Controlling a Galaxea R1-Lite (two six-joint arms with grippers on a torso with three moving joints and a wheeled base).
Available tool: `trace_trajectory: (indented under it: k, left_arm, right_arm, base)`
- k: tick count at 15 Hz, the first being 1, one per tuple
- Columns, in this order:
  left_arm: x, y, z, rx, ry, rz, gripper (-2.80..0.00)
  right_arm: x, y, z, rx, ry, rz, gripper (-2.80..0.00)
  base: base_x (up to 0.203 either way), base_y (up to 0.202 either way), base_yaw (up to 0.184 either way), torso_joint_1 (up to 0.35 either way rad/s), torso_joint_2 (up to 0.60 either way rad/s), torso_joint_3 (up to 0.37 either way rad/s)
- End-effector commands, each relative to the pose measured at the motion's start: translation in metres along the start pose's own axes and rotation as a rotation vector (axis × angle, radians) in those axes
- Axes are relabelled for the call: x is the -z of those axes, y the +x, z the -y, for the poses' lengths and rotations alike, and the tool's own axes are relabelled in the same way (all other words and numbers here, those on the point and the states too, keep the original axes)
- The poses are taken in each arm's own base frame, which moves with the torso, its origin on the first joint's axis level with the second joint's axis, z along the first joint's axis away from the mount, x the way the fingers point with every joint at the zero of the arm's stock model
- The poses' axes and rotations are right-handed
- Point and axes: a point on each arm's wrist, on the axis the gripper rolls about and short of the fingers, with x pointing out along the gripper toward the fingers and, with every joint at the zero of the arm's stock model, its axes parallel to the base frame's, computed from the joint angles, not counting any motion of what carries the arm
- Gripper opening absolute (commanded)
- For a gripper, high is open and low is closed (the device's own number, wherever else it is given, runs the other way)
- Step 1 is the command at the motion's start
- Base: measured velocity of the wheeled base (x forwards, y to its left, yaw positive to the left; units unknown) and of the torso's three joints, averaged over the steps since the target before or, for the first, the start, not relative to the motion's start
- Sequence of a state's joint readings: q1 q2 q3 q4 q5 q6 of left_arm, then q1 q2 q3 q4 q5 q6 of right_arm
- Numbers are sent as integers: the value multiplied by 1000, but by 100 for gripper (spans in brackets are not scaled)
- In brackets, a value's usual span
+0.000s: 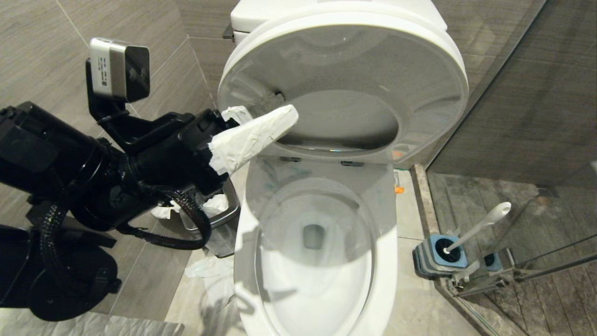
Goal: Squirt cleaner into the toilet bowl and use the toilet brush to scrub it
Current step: Use the left hand to lift the toilet lid slightly
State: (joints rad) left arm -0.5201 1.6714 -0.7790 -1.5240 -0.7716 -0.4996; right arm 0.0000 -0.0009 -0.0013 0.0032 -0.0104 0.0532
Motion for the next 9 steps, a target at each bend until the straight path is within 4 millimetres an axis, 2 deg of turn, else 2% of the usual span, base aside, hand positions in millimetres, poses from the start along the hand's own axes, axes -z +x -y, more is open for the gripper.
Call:
trace_trajectory:
  k: [1,5,9]
  left_arm:
    - [-2,5,-12,-7,47,15,0]
    - [-14,13,-32,-18,142,57,0]
    - [-5,22,-60,-67,162,79,0]
  right_arm:
    - [0,0,0,0,0,-2,-280]
    - [0,0,0,0,0,0,-280]
    - [0,0,0,0,0,-2,-280]
  base:
    - [0,0,0,0,0,0]
    - [0,0,0,0,0,0]
    - [0,0,0,0,0,0]
